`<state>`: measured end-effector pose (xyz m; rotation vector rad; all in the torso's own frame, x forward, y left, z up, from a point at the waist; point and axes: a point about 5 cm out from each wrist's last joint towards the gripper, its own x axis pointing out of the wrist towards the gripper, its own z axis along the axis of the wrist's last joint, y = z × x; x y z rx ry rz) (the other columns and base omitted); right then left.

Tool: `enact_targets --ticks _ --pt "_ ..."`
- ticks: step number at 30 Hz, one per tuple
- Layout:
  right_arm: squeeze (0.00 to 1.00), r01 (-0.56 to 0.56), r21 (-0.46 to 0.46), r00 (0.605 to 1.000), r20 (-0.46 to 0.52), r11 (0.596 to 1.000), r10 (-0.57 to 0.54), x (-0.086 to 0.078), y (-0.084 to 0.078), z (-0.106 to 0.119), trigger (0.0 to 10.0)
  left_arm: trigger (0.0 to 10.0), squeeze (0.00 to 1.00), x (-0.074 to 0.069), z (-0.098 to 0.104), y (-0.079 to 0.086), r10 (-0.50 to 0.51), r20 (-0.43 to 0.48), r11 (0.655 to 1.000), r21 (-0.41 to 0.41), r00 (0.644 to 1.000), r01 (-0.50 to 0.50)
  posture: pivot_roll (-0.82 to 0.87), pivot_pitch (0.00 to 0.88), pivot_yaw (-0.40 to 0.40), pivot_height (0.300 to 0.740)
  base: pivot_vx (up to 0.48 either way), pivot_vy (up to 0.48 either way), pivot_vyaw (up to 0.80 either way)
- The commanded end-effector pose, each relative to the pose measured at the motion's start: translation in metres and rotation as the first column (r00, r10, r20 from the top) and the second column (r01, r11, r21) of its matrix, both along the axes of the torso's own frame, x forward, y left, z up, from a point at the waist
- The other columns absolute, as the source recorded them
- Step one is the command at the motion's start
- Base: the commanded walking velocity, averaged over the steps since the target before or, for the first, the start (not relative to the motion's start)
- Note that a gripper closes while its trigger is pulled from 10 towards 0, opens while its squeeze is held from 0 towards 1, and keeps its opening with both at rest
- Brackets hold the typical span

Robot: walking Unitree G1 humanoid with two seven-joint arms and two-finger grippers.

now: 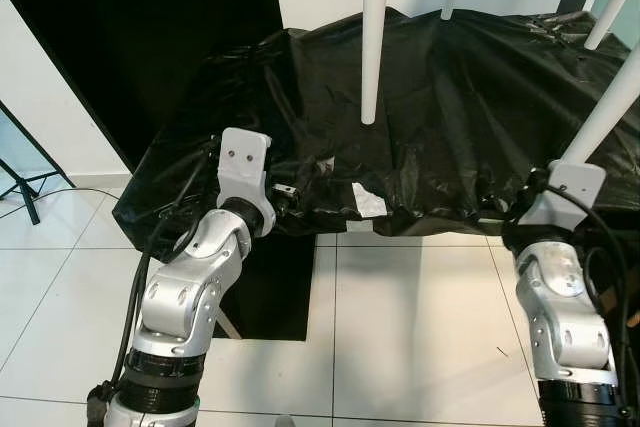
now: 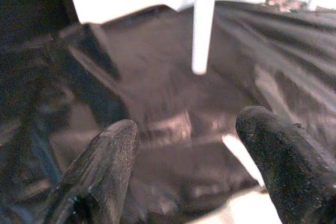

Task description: Building children table

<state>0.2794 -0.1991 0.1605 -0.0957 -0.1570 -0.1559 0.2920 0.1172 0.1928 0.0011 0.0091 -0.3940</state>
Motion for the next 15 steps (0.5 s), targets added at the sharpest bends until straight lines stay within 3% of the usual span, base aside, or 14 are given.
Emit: enact_targets --ticks 1,5,11,14,15 --pt "0.0 -0.03 -0.005 0.999 -0.018 1.0 0.03 0.0 0.005 -0.011 10.0 10.0 0.0 0.001 -0.01 0.007 0.033 -0.017 0.999 0.012 0.999 -0.033 0.0 0.0 0.018 0.74 0.0 0.0 0.0" --pt "0.0 -0.083 -0.012 0.993 -0.09 0.996 0.082 -0.002 0.01 -0.041 10.0 10.0 0.0 0.0 -0.037 0.019 0.114 -0.051 0.993 0.023 0.992 -0.113 0.02 0.0 0.006 0.74 0.0 0.0 0.0" --pt "0.0 -0.11 -0.03 0.982 -0.156 0.993 0.105 -0.005 0.013 -0.062 10.0 10.0 0.0 -0.002 -0.056 0.026 0.14 -0.086 0.99 0.032 0.986 -0.138 0.03 0.0 0.0 0.74 0.0 0.0 0.0" --pt "0.0 -0.137 -0.021 0.965 -0.229 0.99 0.129 -0.008 0.014 -0.087 10.0 10.0 0.0 -0.005 -0.082 0.034 0.175 -0.146 0.984 0.053 0.974 -0.169 0.03 0.0 -0.001 0.74 0.0 0.0 0.0" --pt "0.0 -0.137 -0.021 0.965 -0.229 0.99 0.129 -0.008 0.014 -0.087 10.0 10.0 0.0 -0.005 -0.082 0.034 0.175 -0.146 0.984 0.053 0.974 -0.169 0.03 0.0 -0.001 0.74 0.0 0.0 0.0"
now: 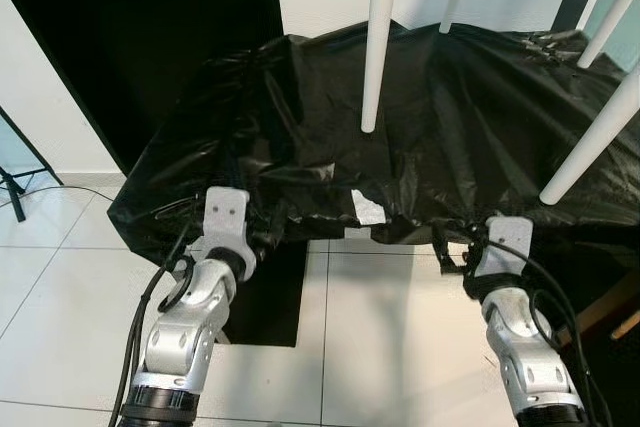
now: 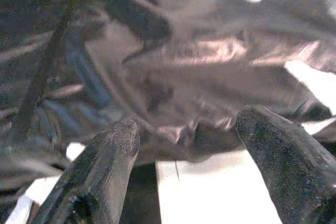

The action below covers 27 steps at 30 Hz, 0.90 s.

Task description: Building children table

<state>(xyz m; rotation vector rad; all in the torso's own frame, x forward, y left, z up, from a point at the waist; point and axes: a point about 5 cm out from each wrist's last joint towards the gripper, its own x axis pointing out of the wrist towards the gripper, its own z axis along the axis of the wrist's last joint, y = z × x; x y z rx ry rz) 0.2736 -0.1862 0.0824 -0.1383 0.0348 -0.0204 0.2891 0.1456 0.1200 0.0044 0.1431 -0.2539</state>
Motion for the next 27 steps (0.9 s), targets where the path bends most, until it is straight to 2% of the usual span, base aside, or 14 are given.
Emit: enact_targets --ticks 1,6,9,10,11,13,14,17,18,21,22,24,25,27 --pt "0.0 -0.021 -0.002 0.998 -0.055 1.0 0.021 -0.004 0.002 -0.018 10.0 10.0 0.0 -0.003 -0.019 0.008 0.049 -0.047 0.999 0.008 0.998 -0.049 0.03 0.0 -0.002 0.74 0.0 0.0 0.0" --pt "0.0 -0.039 -0.007 0.984 -0.174 0.999 0.037 -0.013 0.001 -0.057 10.0 10.0 0.0 -0.009 -0.064 0.014 0.102 -0.093 0.993 0.068 0.99 -0.096 0.06 0.0 -0.016 0.74 0.0 0.0 0.0" --pt "0.0 -0.043 -0.008 0.979 -0.201 0.999 0.041 -0.015 0.0 -0.064 10.0 10.0 0.0 -0.01 -0.072 0.014 0.11 -0.106 0.992 0.079 0.988 -0.102 0.06 0.0 -0.016 0.74 0.0 0.0 0.0" --pt "0.0 -0.055 -0.024 0.962 -0.269 0.998 0.047 -0.021 0.0 -0.079 10.0 10.0 0.0 -0.013 -0.087 0.014 0.125 -0.136 0.989 0.1 0.983 -0.112 0.08 0.0 -0.037 0.74 0.0 0.0 0.0" --pt "0.0 -0.055 -0.024 0.962 -0.269 0.998 0.047 -0.021 0.0 -0.079 10.0 10.0 0.0 -0.013 -0.087 0.014 0.125 -0.136 0.989 0.1 0.983 -0.112 0.08 0.0 -0.037 0.74 0.0 0.0 0.0" --pt "0.0 -0.064 -0.019 0.93 -0.365 0.998 0.052 -0.029 -0.002 -0.098 10.0 10.0 0.0 -0.02 -0.109 0.014 0.149 -0.189 0.983 0.137 0.971 -0.124 0.09 0.0 -0.039 0.74 0.0 0.0 0.0" --pt "0.0 -0.064 -0.019 0.93 -0.365 0.998 0.052 -0.029 -0.002 -0.098 10.0 10.0 0.0 -0.02 -0.109 0.014 0.149 -0.189 0.983 0.137 0.971 -0.124 0.09 0.0 -0.039 0.74 0.0 0.0 0.0" --pt "0.0 -0.069 -0.012 0.855 -0.516 0.998 0.053 -0.051 -0.004 -0.127 10.0 10.0 0.0 -0.045 -0.147 0.016 0.142 -0.341 0.983 0.161 0.929 -0.092 0.06 0.0 -0.01 0.74 0.0 0.0 0.0" --pt "0.0 -0.076 -0.027 0.812 -0.582 0.997 0.046 -0.065 -0.006 -0.138 10.0 10.0 0.0 -0.059 -0.162 0.015 0.127 -0.426 0.987 0.142 0.896 -0.072 0.05 0.0 -0.001 0.74 0.0 0.0 0.0" --pt "0.0 -0.049 -0.026 0.755 -0.655 0.998 0.019 -0.085 -0.011 -0.153 10.0 10.0 0.0 -0.089 -0.188 0.017 0.127 -0.549 0.979 0.204 0.826 -0.015 0.05 0.0 0.004 0.74 0.0 0.0 0.0" --pt "0.0 -0.05 -0.027 0.734 -0.678 0.998 0.018 -0.093 -0.012 -0.157 10.0 10.0 0.0 -0.106 -0.199 0.018 0.139 -0.607 0.975 0.223 0.783 -0.001 0.05 0.0 0.001 0.74 0.0 0.0 0.0" --pt "0.0 -0.061 -0.031 0.702 -0.712 0.998 0.021 -0.102 -0.013 -0.163 10.0 10.0 0.0 -0.124 -0.21 0.017 0.142 -0.66 0.973 0.231 0.738 0.02 0.06 0.0 -0.008 0.74 0.0 0.0 0.0" --pt "0.0 -0.064 -0.029 0.693 -0.72 0.998 0.024 -0.104 -0.013 -0.164 10.0 10.0 0.0 -0.127 -0.211 0.017 0.141 -0.666 0.971 0.236 0.733 0.027 0.06 0.0 -0.008 0.74 0.0 0.0 0.0" --pt "0.0 -0.099 -0.032 0.628 -0.777 0.995 0.038 -0.12 -0.009 -0.174 10.0 10.0 0.0 -0.134 -0.215 0.013 0.141 -0.681 0.973 0.229 0.718 0.026 0.09 0.0 -0.027 0.74 0.0 0.0 0.0"
